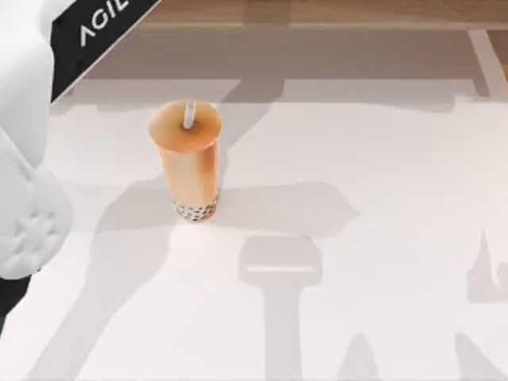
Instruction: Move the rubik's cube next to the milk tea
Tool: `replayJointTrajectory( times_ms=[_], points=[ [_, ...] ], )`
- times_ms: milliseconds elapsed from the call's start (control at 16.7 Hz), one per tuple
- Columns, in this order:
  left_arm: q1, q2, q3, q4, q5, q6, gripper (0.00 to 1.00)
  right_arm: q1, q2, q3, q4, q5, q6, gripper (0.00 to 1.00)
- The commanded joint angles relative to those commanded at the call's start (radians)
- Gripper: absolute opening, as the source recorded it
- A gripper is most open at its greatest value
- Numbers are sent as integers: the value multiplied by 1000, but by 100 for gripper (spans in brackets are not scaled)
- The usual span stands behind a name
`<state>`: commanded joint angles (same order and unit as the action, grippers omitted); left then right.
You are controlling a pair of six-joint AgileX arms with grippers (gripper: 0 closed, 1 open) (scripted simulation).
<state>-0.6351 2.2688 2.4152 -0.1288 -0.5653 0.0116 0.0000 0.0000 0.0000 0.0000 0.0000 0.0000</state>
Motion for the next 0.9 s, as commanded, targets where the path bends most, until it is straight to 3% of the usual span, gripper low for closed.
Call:
replayJointTrajectory(
  times_ms=[240, 540, 900],
  points=[
    [8, -138, -80, -94, 117, -29, 0, 0, 0, 0, 0, 0, 0, 100],
    [39, -344, -253, -314, 318, -72, 0, 0, 0, 0, 0, 0, 0, 100],
    [203, -416, -492, -642, 502, -108, 0, 0, 0, 0, 0, 0, 0, 100]
  ],
)
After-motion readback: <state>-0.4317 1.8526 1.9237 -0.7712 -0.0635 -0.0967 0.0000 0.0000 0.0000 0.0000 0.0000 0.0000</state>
